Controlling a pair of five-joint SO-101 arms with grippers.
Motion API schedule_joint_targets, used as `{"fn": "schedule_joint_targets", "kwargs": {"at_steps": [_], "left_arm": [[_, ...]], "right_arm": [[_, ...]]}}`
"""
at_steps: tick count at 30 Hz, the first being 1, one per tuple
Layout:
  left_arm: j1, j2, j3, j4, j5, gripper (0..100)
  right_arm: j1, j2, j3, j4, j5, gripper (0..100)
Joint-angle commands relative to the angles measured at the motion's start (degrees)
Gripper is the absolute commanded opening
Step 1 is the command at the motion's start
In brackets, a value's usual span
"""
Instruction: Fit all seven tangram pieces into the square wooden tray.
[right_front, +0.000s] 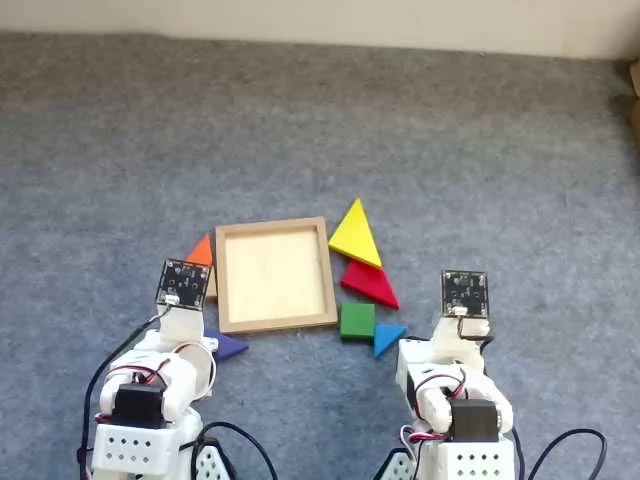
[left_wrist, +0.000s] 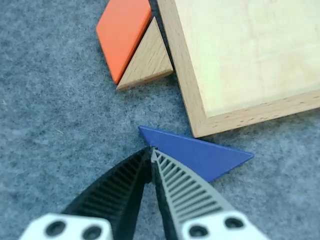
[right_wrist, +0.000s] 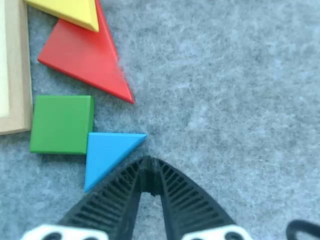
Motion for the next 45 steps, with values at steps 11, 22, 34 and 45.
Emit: {"fn": "schedule_joint_targets", "kwargs": {"at_steps": [11,22,34,45], "left_arm": [[-0.75,-1.54,1.19,0.35,0.62,1],[-0.66,-1.54,1.19,0.35,0.53,1],[-0.66,-1.54,1.19,0.35,0.53,1],[-0.66,-1.54,1.19,0.35,0.53,1]], "right_arm": [[0.31,-0.57,8.48,0.13,-0.53,0.5],[20.70,-0.48,-5.58,-13.14,24.09,0.5],[19.38,-0.04,-31.34,-5.76,20.04,0.7],[12.18,10.42,-43.38,-3.12,20.13,6.3]]}}
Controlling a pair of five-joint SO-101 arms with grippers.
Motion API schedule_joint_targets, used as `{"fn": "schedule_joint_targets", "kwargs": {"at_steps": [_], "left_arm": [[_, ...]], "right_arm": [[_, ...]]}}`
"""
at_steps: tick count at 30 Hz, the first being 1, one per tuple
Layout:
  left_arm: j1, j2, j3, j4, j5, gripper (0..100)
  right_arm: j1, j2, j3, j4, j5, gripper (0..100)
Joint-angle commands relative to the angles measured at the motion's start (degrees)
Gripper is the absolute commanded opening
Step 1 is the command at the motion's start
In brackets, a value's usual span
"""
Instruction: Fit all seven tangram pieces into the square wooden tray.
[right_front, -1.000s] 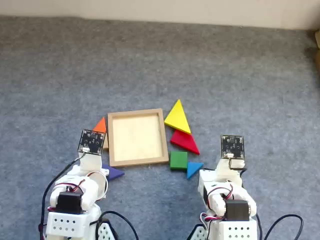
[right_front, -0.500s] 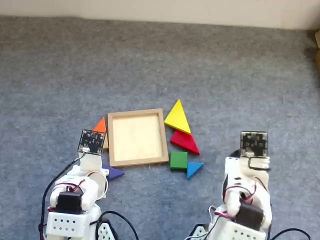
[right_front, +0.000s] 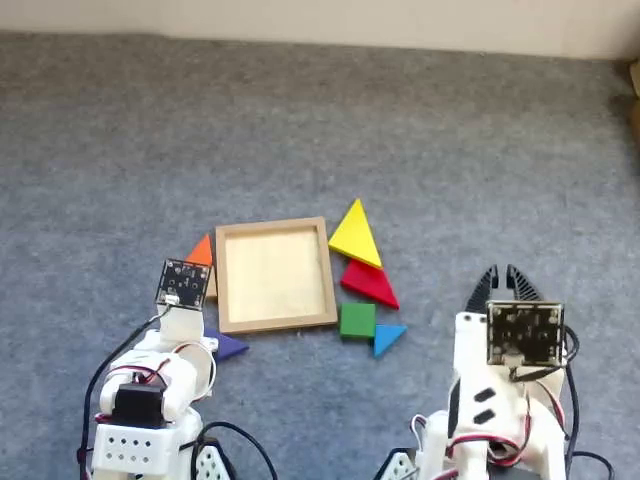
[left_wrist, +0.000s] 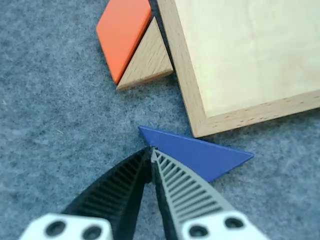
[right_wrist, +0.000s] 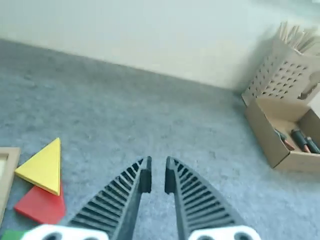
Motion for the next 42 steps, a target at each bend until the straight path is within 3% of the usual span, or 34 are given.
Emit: {"fn": "schedule_joint_targets", "kwargs": {"at_steps": [1,8,13,17,23,34,42], "left_arm": [[-0.66,-1.54,1.19,0.35,0.53,1],[-0.66,-1.54,1.19,0.35,0.53,1],[-0.66,-1.54,1.19,0.35,0.53,1],[-0.66,-1.54,1.19,0.35,0.53,1],[-0.66,-1.54,1.19,0.35,0.53,1],[-0.66,-1.54,1.19,0.35,0.53,1],[-0.66,-1.54,1.19,0.35,0.53,1]], "right_arm": [[-1.10,11.47,-6.99,0.13,-0.35,6.3],[-10.86,36.97,-19.56,5.14,-0.62,7.0],[-16.31,49.27,-24.13,6.64,-1.14,14.5],[-18.51,57.54,-24.66,6.55,-6.07,19.0],[-23.52,66.59,-26.59,6.46,-6.86,24.8],[-34.86,87.96,-36.70,6.73,-9.67,25.5],[-37.67,102.73,-44.18,6.37,-14.59,34.7]]}}
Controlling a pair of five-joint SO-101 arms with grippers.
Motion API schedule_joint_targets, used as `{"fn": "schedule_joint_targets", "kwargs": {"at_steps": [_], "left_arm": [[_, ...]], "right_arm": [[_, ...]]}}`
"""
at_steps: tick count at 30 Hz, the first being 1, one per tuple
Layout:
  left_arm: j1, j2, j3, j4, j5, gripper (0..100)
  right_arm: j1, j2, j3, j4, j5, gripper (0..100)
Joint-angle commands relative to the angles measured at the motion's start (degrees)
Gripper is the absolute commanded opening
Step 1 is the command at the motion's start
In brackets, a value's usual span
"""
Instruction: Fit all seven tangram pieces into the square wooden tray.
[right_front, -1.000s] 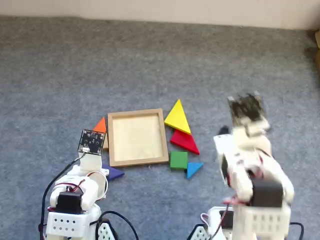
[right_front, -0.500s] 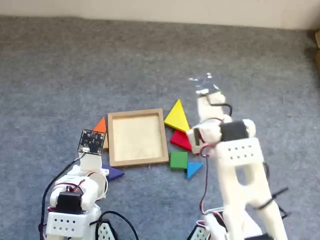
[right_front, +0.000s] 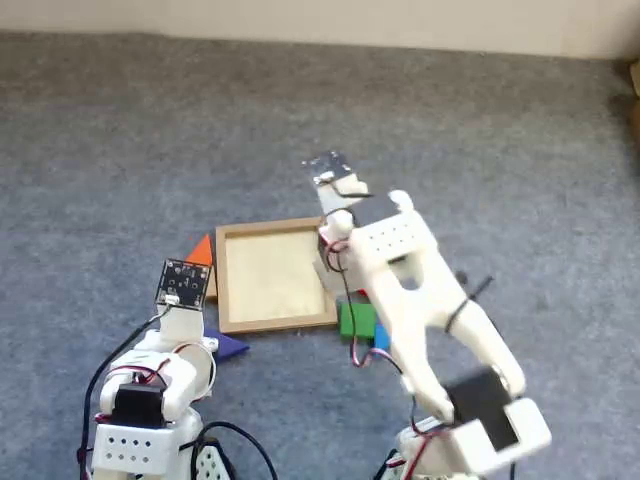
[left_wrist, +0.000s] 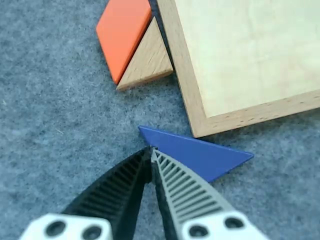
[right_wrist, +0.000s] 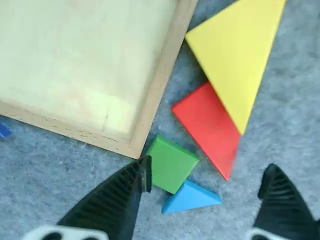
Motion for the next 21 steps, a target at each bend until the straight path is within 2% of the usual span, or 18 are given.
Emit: {"fn": "schedule_joint_targets", "kwargs": {"at_steps": [1,13,21], "left_arm": [[-0.66,-1.54,1.19,0.35,0.53,1],[-0.66,-1.54,1.19,0.35,0.53,1],[-0.66,-1.54,1.19,0.35,0.53,1]], "right_arm": [[-1.10,3.21,-5.49,-0.66,-0.97,34.7],[2.33,9.54,-6.90,-10.07,-0.70,34.7],[3.65,15.43,-7.25,-11.12,-0.62,34.7]]}}
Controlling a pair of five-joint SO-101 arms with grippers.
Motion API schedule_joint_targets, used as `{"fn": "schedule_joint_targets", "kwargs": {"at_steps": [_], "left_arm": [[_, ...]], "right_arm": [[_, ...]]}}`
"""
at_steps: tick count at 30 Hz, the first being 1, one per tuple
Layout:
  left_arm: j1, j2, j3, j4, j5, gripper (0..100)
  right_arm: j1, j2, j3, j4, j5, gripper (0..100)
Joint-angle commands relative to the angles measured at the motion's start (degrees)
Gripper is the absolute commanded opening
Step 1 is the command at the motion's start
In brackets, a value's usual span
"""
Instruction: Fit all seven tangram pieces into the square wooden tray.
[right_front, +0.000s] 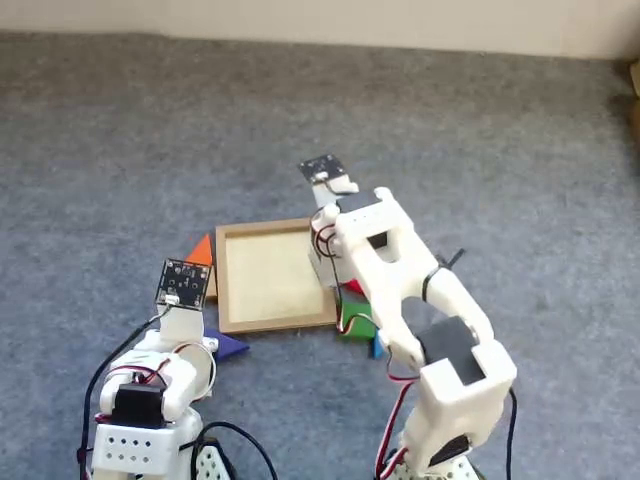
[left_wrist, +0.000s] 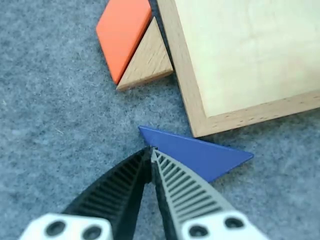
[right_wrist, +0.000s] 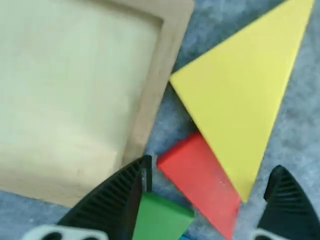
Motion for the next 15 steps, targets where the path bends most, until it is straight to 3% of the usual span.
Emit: {"fn": "schedule_joint_targets", "kwargs": {"at_steps": [1,15], "left_arm": [[-0.66,-1.54,1.19,0.35,0.53,1],[-0.66,-1.54,1.19,0.35,0.53,1]], "right_arm": [[2.24,0.66,-3.56,-1.01,-0.26,34.7],[3.21,2.07,-3.74,-1.19,-0.35,34.6]]}}
